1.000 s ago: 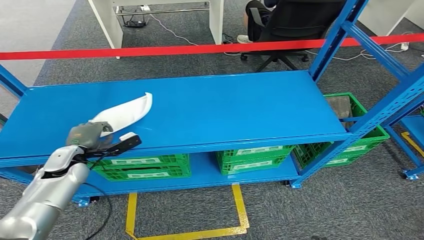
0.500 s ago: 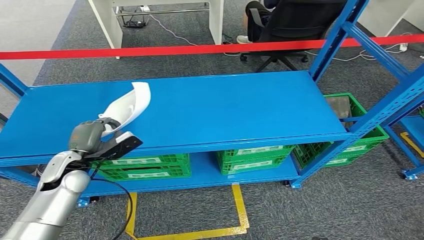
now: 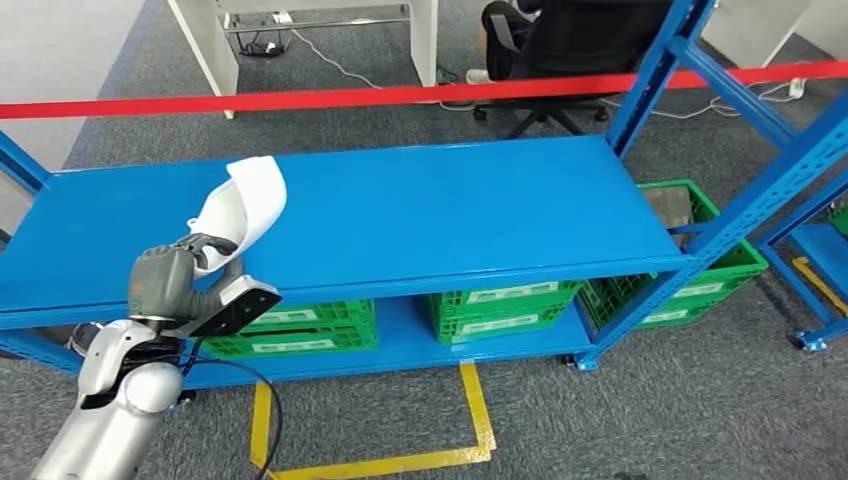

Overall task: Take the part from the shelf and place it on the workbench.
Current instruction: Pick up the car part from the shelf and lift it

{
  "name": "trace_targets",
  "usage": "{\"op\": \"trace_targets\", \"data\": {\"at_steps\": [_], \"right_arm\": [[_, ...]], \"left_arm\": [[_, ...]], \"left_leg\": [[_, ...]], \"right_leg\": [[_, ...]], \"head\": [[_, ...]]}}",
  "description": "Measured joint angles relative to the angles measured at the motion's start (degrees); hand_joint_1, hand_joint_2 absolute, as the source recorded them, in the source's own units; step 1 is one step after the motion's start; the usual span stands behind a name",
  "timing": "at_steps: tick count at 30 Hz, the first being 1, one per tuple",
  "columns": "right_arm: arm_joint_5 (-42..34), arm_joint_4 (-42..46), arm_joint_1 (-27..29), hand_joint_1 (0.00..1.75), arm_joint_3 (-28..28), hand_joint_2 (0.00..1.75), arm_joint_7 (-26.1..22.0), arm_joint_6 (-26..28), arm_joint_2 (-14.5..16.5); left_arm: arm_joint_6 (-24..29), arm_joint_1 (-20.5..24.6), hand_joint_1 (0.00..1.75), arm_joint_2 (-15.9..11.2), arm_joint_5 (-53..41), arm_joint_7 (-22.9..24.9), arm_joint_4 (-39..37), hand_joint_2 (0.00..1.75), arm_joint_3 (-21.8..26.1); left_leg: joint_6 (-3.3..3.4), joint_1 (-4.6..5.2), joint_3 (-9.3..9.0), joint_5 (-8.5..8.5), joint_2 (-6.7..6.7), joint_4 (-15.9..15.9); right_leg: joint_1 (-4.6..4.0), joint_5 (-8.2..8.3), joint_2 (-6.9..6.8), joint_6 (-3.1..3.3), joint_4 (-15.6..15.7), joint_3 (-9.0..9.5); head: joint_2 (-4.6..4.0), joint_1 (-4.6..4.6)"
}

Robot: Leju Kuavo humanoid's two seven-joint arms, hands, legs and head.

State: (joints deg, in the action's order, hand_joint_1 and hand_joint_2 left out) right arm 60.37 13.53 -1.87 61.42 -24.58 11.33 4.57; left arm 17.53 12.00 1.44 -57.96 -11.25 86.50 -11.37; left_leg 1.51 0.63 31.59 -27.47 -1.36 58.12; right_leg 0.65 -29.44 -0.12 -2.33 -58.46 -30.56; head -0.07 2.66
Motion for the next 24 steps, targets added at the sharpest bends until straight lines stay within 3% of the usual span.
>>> {"op": "trace_targets", "data": {"at_steps": [3,5,7,8,9,10,11,12,14,16,18,19,20,22,23,24], "right_arm": [[0.2,0.0,0.0,0.0,0.0,1.75,0.7,-1.0,0.0],[0.5,-0.1,-0.1,0.0,0.0,1.75,1.3,-2.3,0.0],[0.7,-0.1,-0.1,0.0,0.0,1.75,1.5,-3.3,0.0],[0.9,-0.1,-0.1,0.0,0.0,1.75,1.5,-3.8,0.0],[1.0,-0.1,-0.1,0.0,0.0,1.75,1.5,-4.1,0.0],[1.0,-0.1,-0.1,0.0,0.0,1.75,1.5,-4.2,0.0],[1.1,-0.1,-0.1,0.0,0.0,1.75,1.5,-4.4,0.0],[1.1,-0.1,-0.1,0.0,0.0,1.75,1.5,-4.4,0.0],[1.2,-0.2,-0.1,0.0,0.0,1.75,1.5,-4.5,0.0],[1.2,-0.2,-0.1,0.0,0.0,1.75,1.5,-4.5,0.0],[1.2,-0.2,-0.1,0.0,0.0,1.75,1.5,-4.5,0.0],[1.2,-0.2,0.0,0.0,0.0,1.75,1.5,-4.5,0.0],[1.2,-0.2,0.0,0.0,0.0,1.75,1.5,-4.5,0.0],[1.4,-0.2,0.0,0.0,0.0,1.75,1.5,-4.8,0.0],[1.6,-0.3,-0.1,0.0,0.0,1.75,1.5,-5.0,0.0],[1.8,-0.3,-0.1,0.0,0.0,1.75,1.5,-5.4,0.0]], "left_arm": [[0.3,-0.6,1.75,0.2,1.1,-0.6,1.3,1.75,-0.1],[0.9,-0.9,1.75,0.2,1.7,-1.1,2.4,1.75,-0.3],[1.9,-1.5,1.75,0.2,1.8,-1.4,3.5,1.75,-0.7],[2.2,-1.8,1.75,0.2,1.8,-1.5,4.0,1.75,-0.8],[2.4,-2.2,1.75,0.3,1.8,-1.6,4.4,1.75,-1.0],[2.5,-2.4,1.75,0.3,1.8,-1.6,4.7,1.75,-1.1],[2.5,-2.6,1.75,0.3,1.8,-1.7,5.0,1.75,-1.2],[2.6,-2.6,1.75,0.3,1.8,-1.7,5.4,1.75,-1.3],[2.7,-2.7,1.75,0.4,1.8,-1.7,6.1,1.75,-1.4],[2.8,-2.7,1.75,0.5,1.8,-1.7,6.5,1.75,-1.5],[2.9,-2.8,1.75,0.5,1.7,-1.7,6.7,1.75,-1.5],[2.9,-2.9,1.75,0.6,1.7,-1.7,6.8,1.75,-1.6],[2.9,-2.9,1.75,0.7,1.7,-1.7,6.8,1.75,-1.7],[3.0,-3.0,1.75,0.8,1.7,-1.7,6.9,1.75,-1.8],[3.1,-3.1,1.75,0.8,1.7,-1.8,6.9,1.75,-1.9],[3.2,-3.2,1.75,0.9,1.7,-1.8,7.0,1.75,-1.9]], "left_leg": [[-1.04,-0.03,0.74,-0.19,0.19,0.6],[-1.75,-0.24,2.16,-3.54,0.59,4.1],[-2.33,-0.56,4.48,-8.35,0.82,11.4],[-2.48,-0.69,5.24,-9.71,0.84,14.5],[-2.55,-0.78,5.26,-9.85,0.84,15.9],[-2.54,-0.84,4.29,-8.76,0.85,15.3],[-2.43,-0.88,2.29,-6.89,0.87,12.4],[-2.23,-0.9,-0.3,-5.26,0.98,8.3],[-1.73,-0.75,-4.85,-4.02,1.36,0.6],[-1.26,-0.47,-5.9,-4.24,1.61,-1.9],[-0.5,-0.54,-4.89,-3.25,1.4,-2.1],[-0.02,-0.63,-4.28,-2.6,1.24,-2.2],[0.41,-0.72,-3.53,-1.87,1.08,-2.3],[0.9,-0.53,-1.97,-0.59,0.93,-2.3],[0.98,-0.37,-1.13,0.02,0.84,-2.2],[1.04,-0.22,-0.28,0.56,0.75,-2.0]], "right_leg": [[0.21,0.7,0.19,1.0,0.4,-0.56],[0.43,1.48,0.16,2.01,0.7,-1.35],[0.37,2.29,0.17,2.47,0.7,-2.53],[0.34,2.73,0.18,2.49,0.6,-3.13],[0.33,3.17,0.21,2.45,0.6,-3.74],[0.33,3.6,0.25,2.34,0.5,-4.33],[0.33,4.04,0.32,2.18,0.5,-4.91],[0.33,4.46,0.38,1.96,0.4,-5.38],[0.24,5.35,0.49,1.3,0.3,-6.0],[0.22,6.35,0.51,0.55,0.6,-6.21],[0.32,6.62,0.58,-0.1,0.7,-6.56],[0.33,5.39,0.59,-0.37,-0.1,-7.17],[0.34,3.06,0.58,-0.61,-2.0,-8.04],[0.36,-2.82,0.48,-0.97,-8.9,-10.05],[0.36,-4.64,0.47,-1.07,-12.6,-10.63],[0.35,-5.06,0.46,-1.1,-15.2,-10.67]], "head": [[0.0,0.01],[0.0,-0.22],[0.0,-0.45],[0.0,-0.46],[0.0,-0.46],[0.0,-0.46],[0.0,-0.47],[0.0,-0.47],[0.0,-0.44],[0.0,-0.4],[0.0,-0.43],[0.0,-0.35],[0.0,-0.27],[0.0,-0.06],[0.0,-0.05],[0.0,-0.06]]}}
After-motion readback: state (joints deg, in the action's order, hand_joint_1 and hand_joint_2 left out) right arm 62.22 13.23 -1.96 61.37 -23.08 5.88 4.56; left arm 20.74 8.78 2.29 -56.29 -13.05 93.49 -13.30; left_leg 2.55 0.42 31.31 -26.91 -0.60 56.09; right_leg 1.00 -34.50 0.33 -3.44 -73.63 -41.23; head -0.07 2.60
